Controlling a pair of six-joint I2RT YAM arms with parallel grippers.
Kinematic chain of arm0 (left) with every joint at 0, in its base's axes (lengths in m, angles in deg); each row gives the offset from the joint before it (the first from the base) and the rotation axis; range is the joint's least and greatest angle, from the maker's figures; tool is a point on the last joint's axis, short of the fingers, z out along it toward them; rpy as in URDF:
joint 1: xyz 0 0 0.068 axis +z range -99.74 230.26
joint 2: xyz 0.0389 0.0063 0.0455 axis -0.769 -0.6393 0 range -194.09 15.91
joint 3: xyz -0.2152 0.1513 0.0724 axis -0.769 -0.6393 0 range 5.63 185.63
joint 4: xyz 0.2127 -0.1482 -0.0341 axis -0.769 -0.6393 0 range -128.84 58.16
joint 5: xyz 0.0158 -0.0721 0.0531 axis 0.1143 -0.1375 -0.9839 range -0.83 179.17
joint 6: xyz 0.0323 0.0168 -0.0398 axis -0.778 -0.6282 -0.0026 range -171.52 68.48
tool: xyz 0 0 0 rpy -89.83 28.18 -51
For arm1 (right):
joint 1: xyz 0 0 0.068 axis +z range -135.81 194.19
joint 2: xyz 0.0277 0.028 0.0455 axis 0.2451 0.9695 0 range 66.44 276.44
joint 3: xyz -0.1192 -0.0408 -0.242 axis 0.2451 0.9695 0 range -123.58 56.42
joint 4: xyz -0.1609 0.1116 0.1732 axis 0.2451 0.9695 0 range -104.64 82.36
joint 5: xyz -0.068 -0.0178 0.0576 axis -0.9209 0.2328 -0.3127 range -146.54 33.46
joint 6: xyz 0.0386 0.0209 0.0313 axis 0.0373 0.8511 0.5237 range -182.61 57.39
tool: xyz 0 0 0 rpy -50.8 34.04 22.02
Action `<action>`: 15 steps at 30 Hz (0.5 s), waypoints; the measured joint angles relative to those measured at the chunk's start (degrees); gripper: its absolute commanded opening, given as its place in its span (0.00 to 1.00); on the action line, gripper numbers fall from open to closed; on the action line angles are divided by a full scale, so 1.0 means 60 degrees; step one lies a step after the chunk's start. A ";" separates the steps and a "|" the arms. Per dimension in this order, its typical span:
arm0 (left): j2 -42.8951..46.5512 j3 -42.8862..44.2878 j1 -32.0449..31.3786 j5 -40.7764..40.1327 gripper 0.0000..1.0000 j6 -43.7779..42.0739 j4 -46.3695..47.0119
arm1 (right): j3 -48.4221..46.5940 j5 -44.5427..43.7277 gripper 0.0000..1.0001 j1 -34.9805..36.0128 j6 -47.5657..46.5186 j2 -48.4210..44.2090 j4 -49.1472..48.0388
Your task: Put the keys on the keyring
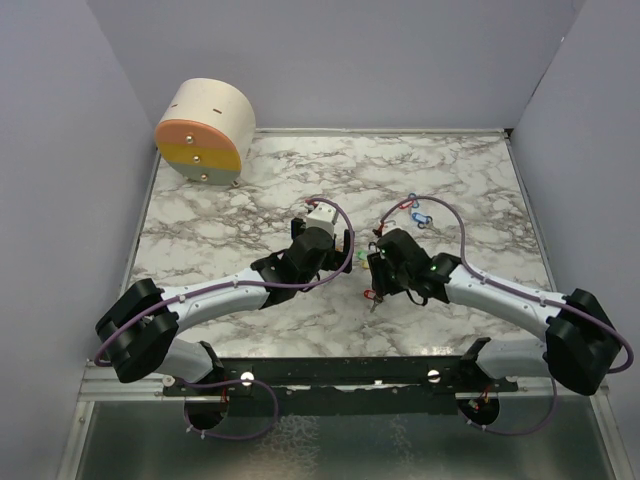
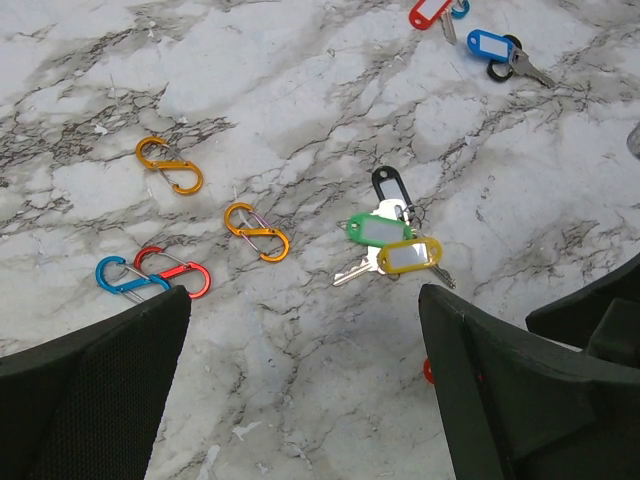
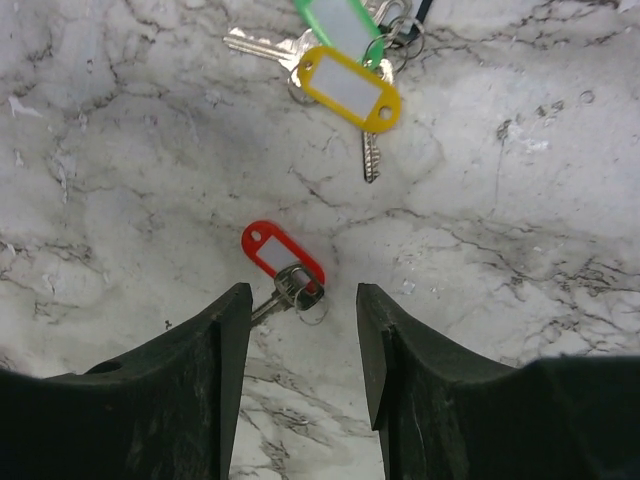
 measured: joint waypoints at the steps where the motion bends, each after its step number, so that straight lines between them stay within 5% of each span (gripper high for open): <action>1: 0.0000 0.0000 0.0000 -0.0007 0.99 0.0000 0.0000 | 0.0011 0.0000 0.46 0.0095 0.0044 0.0007 0.0069; 15: 0.0000 0.0000 0.0000 -0.0102 0.99 0.0000 0.0000 | 0.0106 -0.0160 0.35 0.0605 0.0597 0.0546 0.0521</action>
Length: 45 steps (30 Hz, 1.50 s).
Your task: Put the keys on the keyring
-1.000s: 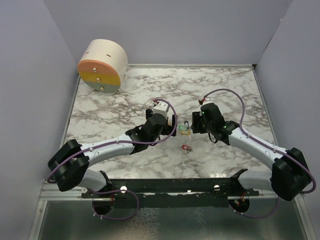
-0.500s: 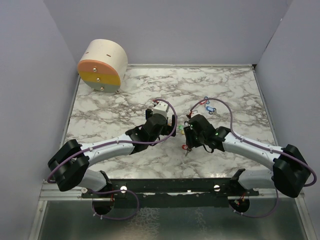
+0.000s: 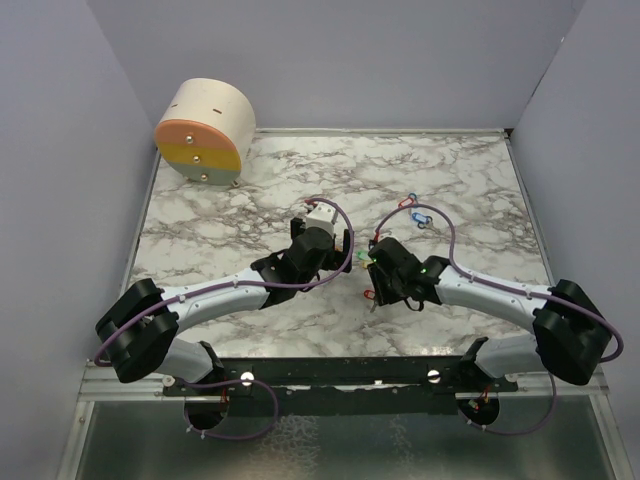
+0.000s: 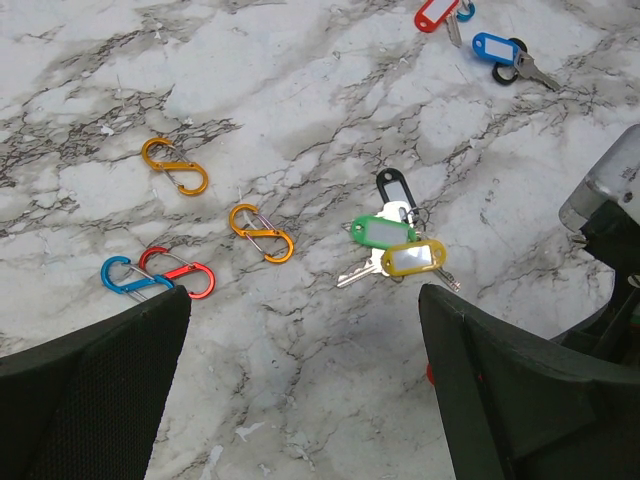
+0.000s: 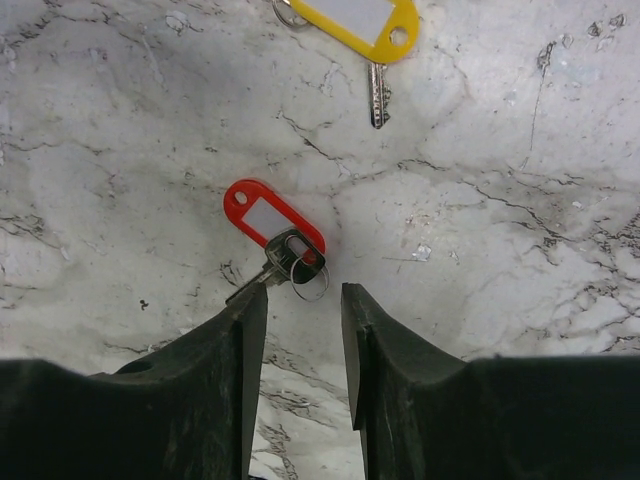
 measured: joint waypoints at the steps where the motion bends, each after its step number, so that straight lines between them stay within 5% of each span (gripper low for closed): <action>1: 0.0000 0.0000 0.0004 -0.0011 0.99 0.0000 0.0000 | 0.0000 -0.0033 0.35 0.0000 0.0018 0.0066 0.0026; 32: 0.0000 -0.0055 0.0069 -0.0058 0.99 -0.0004 0.0000 | -0.0004 -0.0324 0.14 0.0025 0.0120 0.0586 0.0040; 40: 0.0000 -0.0091 0.0080 -0.0058 0.99 -0.0004 0.0004 | -0.0004 -0.0350 0.35 0.0025 0.0142 0.0590 0.0040; 45: 0.0000 -0.0127 0.0087 -0.0058 0.99 -0.0004 0.0000 | -0.0004 -0.0350 0.38 0.0025 0.0164 0.0583 0.0047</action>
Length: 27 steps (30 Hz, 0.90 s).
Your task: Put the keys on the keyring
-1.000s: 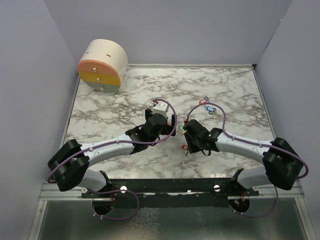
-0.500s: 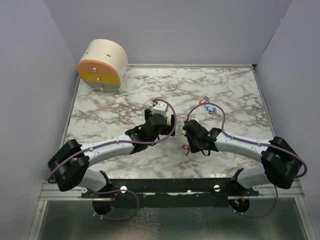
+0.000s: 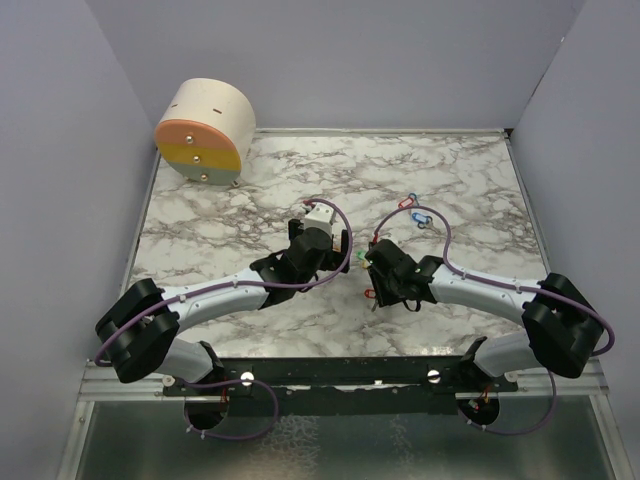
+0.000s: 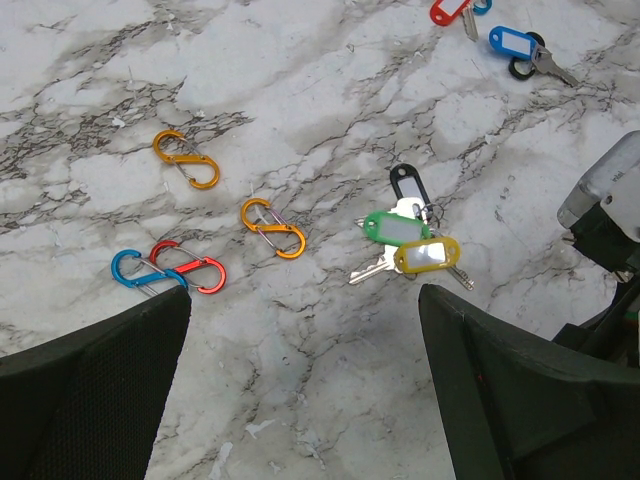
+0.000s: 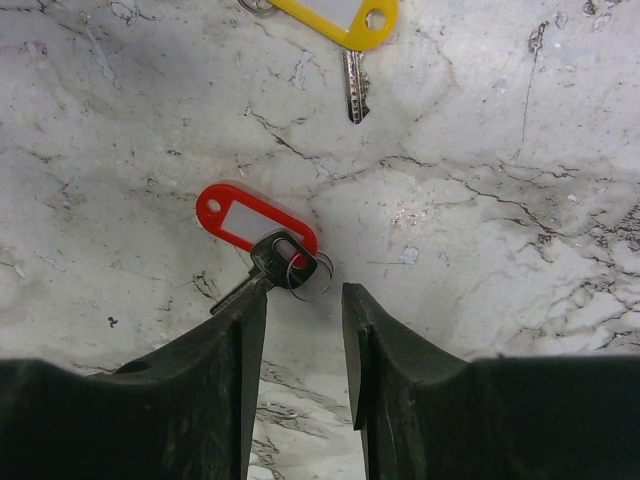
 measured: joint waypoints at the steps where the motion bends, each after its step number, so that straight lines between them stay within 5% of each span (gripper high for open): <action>1: 0.0000 0.0000 0.0000 0.0000 0.99 0.0000 0.0000 | 0.0000 0.0000 0.38 0.0000 0.0000 -0.0004 0.0000; 10: 0.0004 -0.0051 0.0022 0.0000 0.99 0.0000 0.0000 | -0.0004 -0.0004 0.37 0.0000 0.0011 0.0157 0.0018; 27: 0.0135 -0.0138 0.0066 -0.0004 0.99 0.0000 0.0000 | -0.0106 -0.0117 0.16 0.0000 0.0095 0.0419 0.0069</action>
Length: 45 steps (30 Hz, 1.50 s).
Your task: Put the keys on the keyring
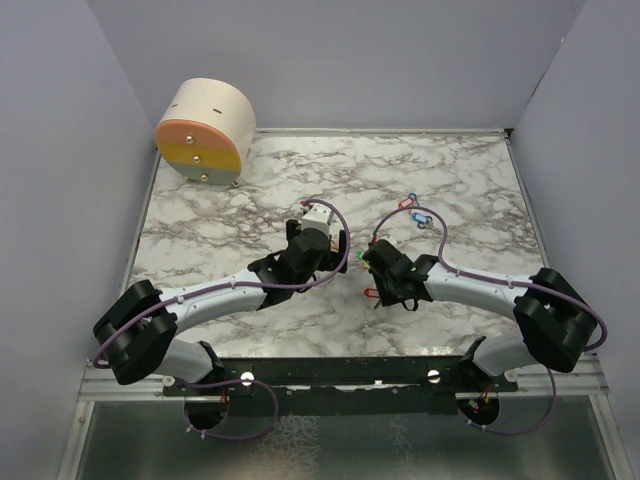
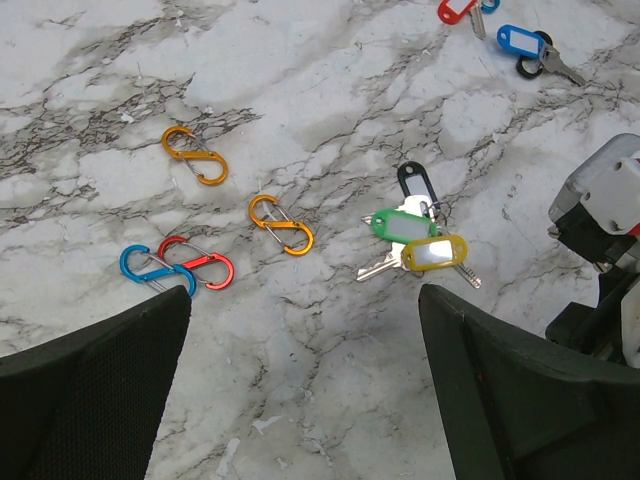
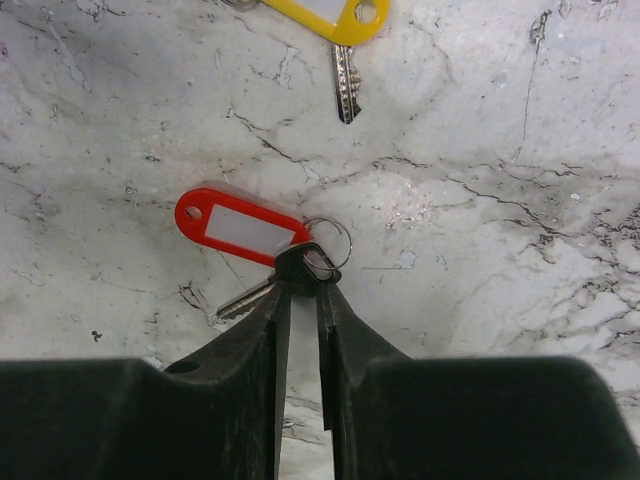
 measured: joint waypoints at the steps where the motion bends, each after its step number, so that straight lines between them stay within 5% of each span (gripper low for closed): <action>1: 0.0000 -0.0004 0.0000 0.0004 0.99 0.0000 0.0000 | 0.0000 -0.0007 0.14 0.0000 0.0004 0.0000 0.0000; 9: 0.0033 -0.0066 0.0051 0.0000 0.99 0.0000 0.0000 | 0.0000 -0.0047 0.01 0.0000 0.0058 0.0000 -0.0015; 21: 0.0186 -0.0091 0.0058 -0.0004 0.99 0.0000 0.0000 | -0.0076 -0.0215 0.01 0.0000 0.0073 -0.0382 0.0004; 27: 0.0186 -0.0091 0.0058 -0.0004 0.99 0.0000 0.0000 | -0.0313 -0.0499 0.39 0.0004 0.0175 -0.1104 0.0149; 29: 0.0186 -0.0091 0.0058 -0.0004 0.99 0.0000 0.0000 | -0.0357 -0.0576 0.45 0.0000 0.0193 -0.1147 0.0164; 45: 0.0200 -0.0095 0.0058 -0.0004 0.99 0.0000 0.0000 | -0.0157 -0.0765 0.43 -0.0379 0.0925 -0.0714 -0.0204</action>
